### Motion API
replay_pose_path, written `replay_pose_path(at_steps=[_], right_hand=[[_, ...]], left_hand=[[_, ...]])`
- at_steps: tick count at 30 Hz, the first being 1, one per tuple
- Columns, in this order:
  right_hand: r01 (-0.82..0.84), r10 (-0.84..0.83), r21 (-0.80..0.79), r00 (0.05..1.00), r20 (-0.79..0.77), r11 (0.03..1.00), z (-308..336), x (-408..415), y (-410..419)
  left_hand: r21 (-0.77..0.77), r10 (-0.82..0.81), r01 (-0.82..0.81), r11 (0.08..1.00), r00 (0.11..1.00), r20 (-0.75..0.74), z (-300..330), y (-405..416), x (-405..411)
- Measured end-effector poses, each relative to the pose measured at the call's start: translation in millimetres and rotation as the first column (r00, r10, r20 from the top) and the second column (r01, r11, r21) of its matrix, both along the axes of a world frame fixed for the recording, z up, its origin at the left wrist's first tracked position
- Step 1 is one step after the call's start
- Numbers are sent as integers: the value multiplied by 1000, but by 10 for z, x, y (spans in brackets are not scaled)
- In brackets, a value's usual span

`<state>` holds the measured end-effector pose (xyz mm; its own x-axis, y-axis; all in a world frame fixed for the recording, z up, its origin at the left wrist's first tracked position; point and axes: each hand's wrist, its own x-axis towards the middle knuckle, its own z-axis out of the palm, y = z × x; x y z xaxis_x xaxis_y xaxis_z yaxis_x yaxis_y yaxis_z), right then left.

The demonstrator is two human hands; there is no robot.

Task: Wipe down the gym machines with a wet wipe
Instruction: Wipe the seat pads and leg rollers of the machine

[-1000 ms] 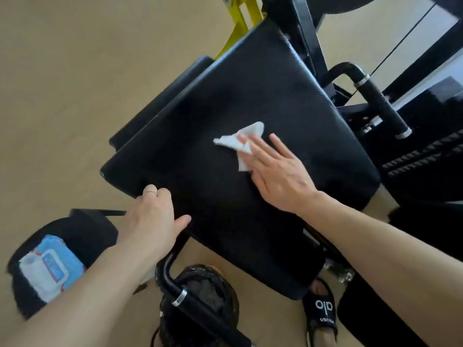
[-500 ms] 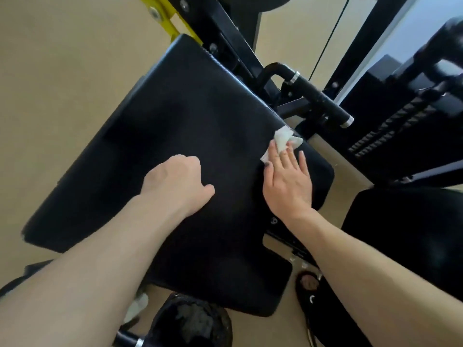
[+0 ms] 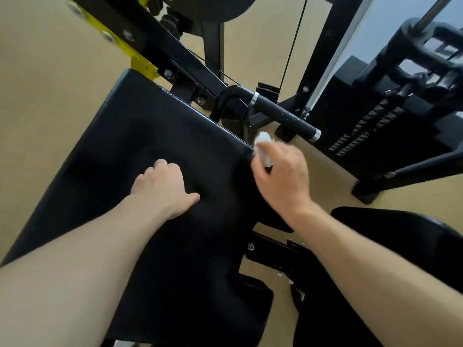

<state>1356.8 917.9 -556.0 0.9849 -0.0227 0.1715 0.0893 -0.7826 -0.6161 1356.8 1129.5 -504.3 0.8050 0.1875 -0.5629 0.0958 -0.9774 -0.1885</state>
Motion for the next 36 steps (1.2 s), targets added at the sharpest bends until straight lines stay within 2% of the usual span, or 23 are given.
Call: replay_pose_path(at_steps=[4,6,8,10,12,14,18,21,24,25,28,30,33,36], right_hand=[[200,-186,95,973,-139,975,294,642,-87],[350,-327,121,928,-179,929,307,876,-137],[432,-409,106,893,-187,896,289,1059,-173],[334,-331,-10,928,-173,943,252,1149,-148],[124,-146,-119,968,-205,985,201,1136,-59],[13,-36,-97,970,-240,995,142,1102,-1],[-84,76,-16,955,-288,996,85,1107,-41],[-46,88,132,939,-333,990,129,1169,-76],[32,-22,28,952,-307,999,112,1327,-92],[44,-30,37,950,-310,998,73,1393,-99],[-27,87,165,925,-369,986,-42,1551,-128],[-160,181,87,905,-384,983,-93,1627,-157],[-326,265,-116,894,-362,938,-122,1745,-151],[-398,297,-249,884,-360,883,-146,1811,-77]], left_hand=[[14,30,-30,999,998,-46,15,-38,53],[29,40,-38,999,998,-53,7,-52,59],[37,46,-44,998,998,-52,-1,-63,69],[45,53,-51,998,997,-52,-2,-77,87],[56,60,-57,997,996,-62,7,-93,93],[62,63,-59,996,996,-69,14,-107,99],[65,62,-58,996,996,-69,14,-116,108],[70,61,-56,996,995,-75,15,-123,112],[70,54,-48,996,995,-81,15,-126,117],[67,54,-49,997,995,-80,13,-123,116],[69,41,-36,997,997,-72,7,-115,113],[68,37,-32,997,997,-66,0,-113,116],[72,35,-30,997,997,-63,-6,-114,117],[77,26,-22,997,998,-56,-11,-113,118]])
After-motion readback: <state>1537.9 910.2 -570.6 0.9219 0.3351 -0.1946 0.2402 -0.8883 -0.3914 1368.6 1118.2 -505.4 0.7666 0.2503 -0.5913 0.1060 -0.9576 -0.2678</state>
